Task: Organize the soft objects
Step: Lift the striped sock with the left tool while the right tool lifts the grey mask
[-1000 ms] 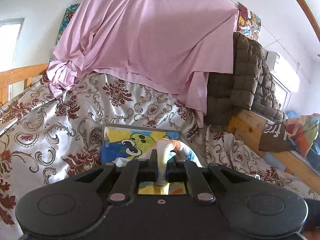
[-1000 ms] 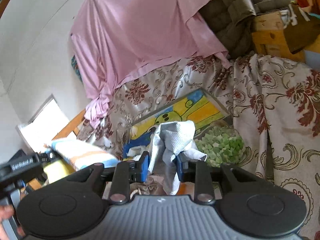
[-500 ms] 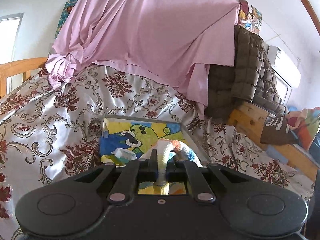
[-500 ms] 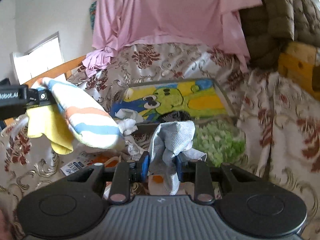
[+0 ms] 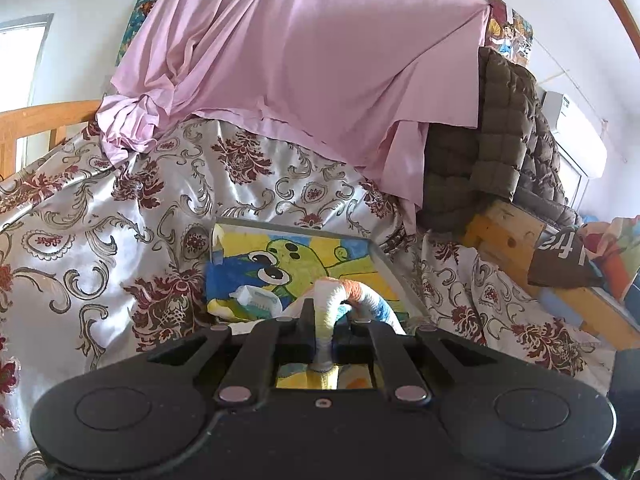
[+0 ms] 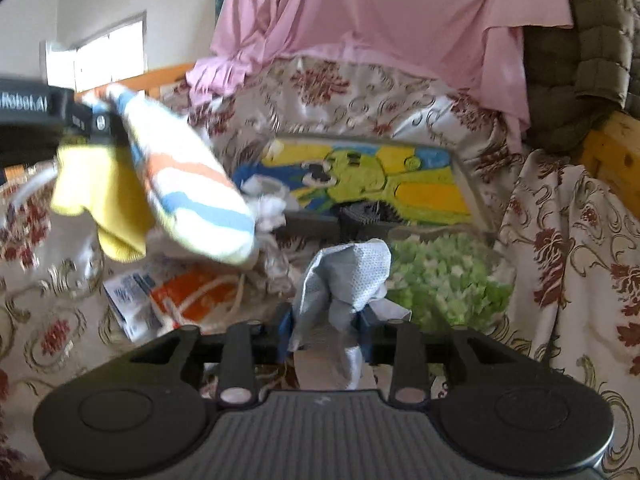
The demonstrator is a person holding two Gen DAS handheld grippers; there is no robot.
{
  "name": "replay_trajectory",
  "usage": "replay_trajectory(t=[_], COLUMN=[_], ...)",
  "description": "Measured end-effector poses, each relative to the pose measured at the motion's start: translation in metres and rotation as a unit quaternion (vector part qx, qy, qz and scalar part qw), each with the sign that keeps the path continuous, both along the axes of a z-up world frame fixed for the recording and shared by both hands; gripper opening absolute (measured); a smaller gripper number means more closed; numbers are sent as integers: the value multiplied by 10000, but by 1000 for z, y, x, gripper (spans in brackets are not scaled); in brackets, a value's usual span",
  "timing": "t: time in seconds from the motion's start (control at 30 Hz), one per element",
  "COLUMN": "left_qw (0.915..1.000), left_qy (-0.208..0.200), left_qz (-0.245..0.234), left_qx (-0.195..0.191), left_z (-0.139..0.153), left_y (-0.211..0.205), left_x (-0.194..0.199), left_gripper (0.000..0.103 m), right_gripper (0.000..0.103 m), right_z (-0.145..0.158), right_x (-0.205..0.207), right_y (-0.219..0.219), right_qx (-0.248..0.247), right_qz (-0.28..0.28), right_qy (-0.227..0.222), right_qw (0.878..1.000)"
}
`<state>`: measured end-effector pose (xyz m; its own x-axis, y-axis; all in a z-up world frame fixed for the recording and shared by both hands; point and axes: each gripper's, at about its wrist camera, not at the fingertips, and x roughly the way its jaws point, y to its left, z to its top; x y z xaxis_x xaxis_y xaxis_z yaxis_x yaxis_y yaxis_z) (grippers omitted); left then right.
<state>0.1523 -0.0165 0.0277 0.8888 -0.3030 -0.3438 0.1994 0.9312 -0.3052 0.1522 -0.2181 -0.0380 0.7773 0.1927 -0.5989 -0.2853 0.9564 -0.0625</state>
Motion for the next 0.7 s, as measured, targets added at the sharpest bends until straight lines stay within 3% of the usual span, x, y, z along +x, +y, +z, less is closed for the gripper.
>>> replay_trajectory(t=[0.13, 0.3, 0.5, 0.6, 0.7], left_qw=[10000, 10000, 10000, 10000, 10000], left_qy=[6, 5, -2, 5, 0], left_qz=[5, 13, 24, 32, 37], left_qx=[-20, -27, -30, -44, -47], left_z=[-1, -2, -1, -1, -2], left_y=[1, 2, 2, 2, 3], left_x=[0, 1, 2, 2, 2], left_gripper=[7, 7, 7, 7, 7], right_gripper=[40, 51, 53, 52, 40], right_z=[-7, -7, -4, -1, 3], right_x=[4, 4, 4, 2, -1], right_y=[4, 6, 4, 4, 3], right_qx=[-185, -326, -383, -375, -393], right_qz=[-39, -96, -199, -218, -231], right_qy=[22, -56, -159, -316, -514], right_qw=[9998, 9994, 9989, 9986, 9976])
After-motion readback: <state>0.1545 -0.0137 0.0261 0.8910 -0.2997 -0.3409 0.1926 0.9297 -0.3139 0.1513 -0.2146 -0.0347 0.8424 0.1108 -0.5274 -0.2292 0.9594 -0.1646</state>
